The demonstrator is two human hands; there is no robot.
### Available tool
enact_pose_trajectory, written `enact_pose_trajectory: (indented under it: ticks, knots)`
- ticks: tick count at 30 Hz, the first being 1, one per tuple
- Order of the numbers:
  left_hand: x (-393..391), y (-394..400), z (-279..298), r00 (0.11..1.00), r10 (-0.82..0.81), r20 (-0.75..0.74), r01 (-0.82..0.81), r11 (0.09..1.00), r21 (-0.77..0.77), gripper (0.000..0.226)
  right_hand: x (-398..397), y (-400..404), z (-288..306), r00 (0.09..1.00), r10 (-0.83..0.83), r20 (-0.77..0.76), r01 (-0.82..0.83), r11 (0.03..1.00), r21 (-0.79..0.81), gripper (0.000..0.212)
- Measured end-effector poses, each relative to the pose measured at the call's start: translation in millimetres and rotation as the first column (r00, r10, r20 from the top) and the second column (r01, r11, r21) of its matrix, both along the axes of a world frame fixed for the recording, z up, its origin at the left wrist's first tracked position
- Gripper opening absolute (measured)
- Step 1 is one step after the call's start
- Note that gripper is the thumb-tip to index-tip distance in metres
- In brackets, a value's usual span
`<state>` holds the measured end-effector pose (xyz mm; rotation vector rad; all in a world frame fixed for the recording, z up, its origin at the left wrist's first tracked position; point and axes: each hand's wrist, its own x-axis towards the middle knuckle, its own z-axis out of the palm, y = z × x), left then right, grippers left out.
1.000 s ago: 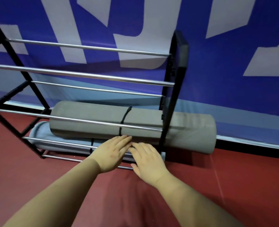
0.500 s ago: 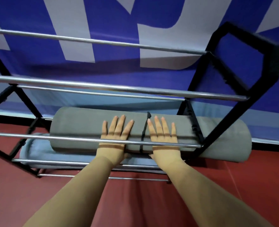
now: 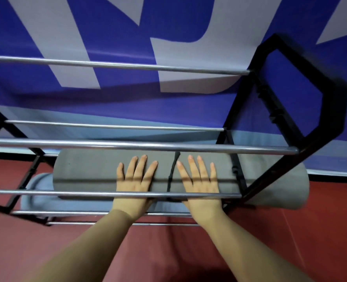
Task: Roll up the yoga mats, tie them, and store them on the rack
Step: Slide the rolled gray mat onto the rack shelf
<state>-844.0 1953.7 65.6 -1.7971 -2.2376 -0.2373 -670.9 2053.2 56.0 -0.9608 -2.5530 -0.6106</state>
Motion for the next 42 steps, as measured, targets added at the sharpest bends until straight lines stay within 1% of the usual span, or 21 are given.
enact_pose_trajectory:
  ticks: [1, 2, 4, 5, 8, 11, 12, 13, 15, 16, 17, 20, 22, 25, 27, 29, 31, 35, 37, 39, 42]
  knots:
    - [1, 1, 1, 1.0, 0.02, 0.0, -0.02, 1.0, -0.022, 0.121, 0, 0, -2, 1.0, -0.003, 0.0, 0.003, 1.0, -0.005, 0.1]
    - [2, 2, 2, 0.999, 0.044, 0.008, -0.043, 0.998, -0.046, 0.121, -1, -1, -3, 1.0, -0.003, -0.004, 0.003, 1.0, -0.001, 0.093]
    - [8, 5, 8, 0.994, 0.102, 0.029, -0.099, 0.989, -0.106, 0.123, -3, -1, -1, 1.0, -0.017, -0.025, 0.017, 1.0, -0.017, 0.067]
    - [11, 6, 11, 0.99, 0.134, 0.035, -0.128, 0.981, -0.147, 0.125, -4, -1, 1, 0.999, -0.035, -0.027, 0.033, 0.998, -0.049, 0.061]
    - [19, 8, 20, 0.976, 0.211, 0.058, -0.191, 0.951, -0.245, 0.128, -4, -2, 5, 0.999, -0.033, -0.014, 0.03, 0.989, -0.146, 0.059]
    - [20, 7, 24, 0.974, 0.226, 0.036, -0.21, 0.945, -0.252, 0.125, -4, -2, 7, 0.998, 0.017, -0.06, -0.027, 0.986, -0.167, 0.059]
    - [20, 6, 24, 0.975, 0.22, 0.025, -0.207, 0.948, -0.241, 0.124, -4, 0, 8, 0.997, 0.037, -0.073, -0.048, 0.987, -0.15, 0.063]
    - [20, 5, 24, 0.977, 0.211, 0.014, -0.202, 0.953, -0.228, 0.123, -5, 1, 8, 0.996, 0.051, -0.08, -0.062, 0.988, -0.143, 0.074]
    - [21, -1, 18, 0.983, 0.182, 0.001, -0.178, 0.966, -0.186, 0.123, -3, -1, 6, 0.996, 0.056, -0.065, -0.066, 0.982, -0.176, 0.104]
    - [19, -4, 16, 0.986, 0.164, -0.003, -0.163, 0.973, -0.164, 0.123, -3, -3, 5, 0.997, 0.055, -0.059, -0.065, 0.98, -0.187, 0.113]
    - [15, -9, 14, 0.99, 0.139, -0.014, -0.14, 0.98, -0.14, 0.125, -4, -5, 3, 0.997, 0.056, -0.056, -0.066, 0.982, -0.177, 0.117]
    - [-1, -18, 7, 0.994, 0.029, -0.103, -0.041, 0.993, -0.114, 0.134, -4, -6, 1, 0.998, 0.045, -0.032, -0.049, 0.993, -0.11, 0.119]
    - [-8, -22, 2, 0.99, -0.016, -0.137, 0.003, 0.995, -0.095, 0.134, -4, -8, -1, 0.999, 0.034, -0.01, -0.035, 0.997, -0.065, 0.12]
    - [-13, -22, -8, 0.995, -0.048, -0.092, 0.045, 0.998, -0.037, 0.13, -3, -11, -3, 1.0, -0.001, 0.012, 0.001, 1.0, -0.023, 0.116]
    - [-14, -23, -12, 0.996, -0.058, -0.063, 0.058, 0.998, -0.001, 0.123, -5, -12, -3, 1.0, -0.01, 0.008, 0.01, 1.0, 0.001, 0.113]
    - [-16, -22, -14, 0.995, -0.086, -0.041, 0.087, 0.995, 0.046, 0.114, -5, -14, -1, 1.0, -0.024, 0.02, 0.024, 1.0, -0.001, 0.114]
    - [-19, -19, -15, 0.994, -0.106, -0.027, 0.107, 0.992, 0.069, 0.111, -5, -14, 2, 0.999, -0.042, 0.027, 0.042, 0.999, -0.002, 0.12]
    - [-23, -18, -4, 0.993, -0.117, -0.032, 0.117, 0.993, -0.016, 0.111, -5, -16, 11, 0.996, -0.074, 0.055, 0.074, 0.997, 0.01, 0.133]
    - [-27, -24, 4, 0.992, -0.128, -0.023, 0.127, 0.992, -0.022, 0.101, -11, -22, 15, 0.995, -0.086, 0.05, 0.086, 0.996, -0.001, 0.133]
    - [-38, -32, 12, 0.991, -0.126, -0.046, 0.125, 0.992, -0.028, 0.094, -24, -30, 18, 0.995, -0.094, 0.042, 0.095, 0.995, -0.02, 0.131]
    - [-64, -44, 20, 0.994, -0.105, -0.036, 0.102, 0.992, -0.076, 0.092, -51, -41, 19, 0.998, -0.053, 0.03, 0.054, 0.998, -0.032, 0.128]
